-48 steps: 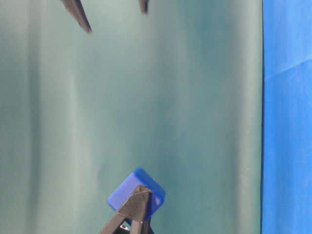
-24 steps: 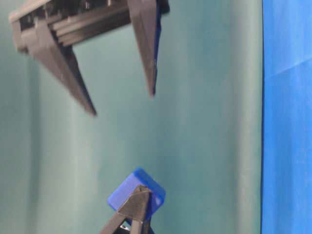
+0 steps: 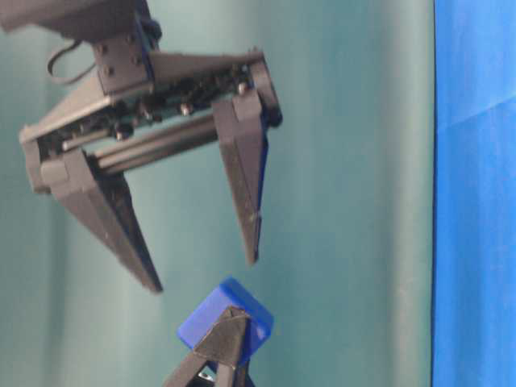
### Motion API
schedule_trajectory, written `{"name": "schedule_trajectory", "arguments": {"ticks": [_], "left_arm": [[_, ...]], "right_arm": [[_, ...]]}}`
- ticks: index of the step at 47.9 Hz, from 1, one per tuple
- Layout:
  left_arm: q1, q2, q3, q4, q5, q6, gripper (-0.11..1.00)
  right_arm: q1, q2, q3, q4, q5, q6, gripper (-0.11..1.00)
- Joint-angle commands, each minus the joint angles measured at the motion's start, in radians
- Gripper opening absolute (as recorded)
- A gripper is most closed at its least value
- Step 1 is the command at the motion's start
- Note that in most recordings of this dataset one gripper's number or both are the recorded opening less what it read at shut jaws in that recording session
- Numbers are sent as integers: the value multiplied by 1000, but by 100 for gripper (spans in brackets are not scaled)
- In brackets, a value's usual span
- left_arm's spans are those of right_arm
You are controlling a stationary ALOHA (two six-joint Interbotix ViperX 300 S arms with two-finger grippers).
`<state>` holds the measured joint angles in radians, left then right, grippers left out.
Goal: Handover the blue block to the right arm after grasping it with the left arm, then place it in the designated position.
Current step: 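Move the right gripper toward the cube held by the left gripper, then close the right gripper on the cube and open the left gripper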
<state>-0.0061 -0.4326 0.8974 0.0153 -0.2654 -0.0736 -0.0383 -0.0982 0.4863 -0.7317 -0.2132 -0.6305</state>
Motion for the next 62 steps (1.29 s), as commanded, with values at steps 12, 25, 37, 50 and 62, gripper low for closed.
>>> {"name": "schedule_trajectory", "arguments": {"ticks": [12, 25, 37, 50, 62], "left_arm": [[2, -17, -12, -2, -5, 0, 46], [2, -18, -12, -2, 0, 0, 46], [2, -17, -12, -3, 0, -2, 46], [2, -17, -14, -3, 0, -2, 46], [0, -18, -12, -3, 0, -2, 46]], "right_arm": [[-3, 46, -95, 0, -9, 3, 97], [-3, 78, -127, 0, -9, 3, 97], [-3, 81, -130, 2, -11, 5, 97], [-2, 103, -179, 6, 71, 9, 89], [2, 107, -198, 11, 155, 17, 39]]}}
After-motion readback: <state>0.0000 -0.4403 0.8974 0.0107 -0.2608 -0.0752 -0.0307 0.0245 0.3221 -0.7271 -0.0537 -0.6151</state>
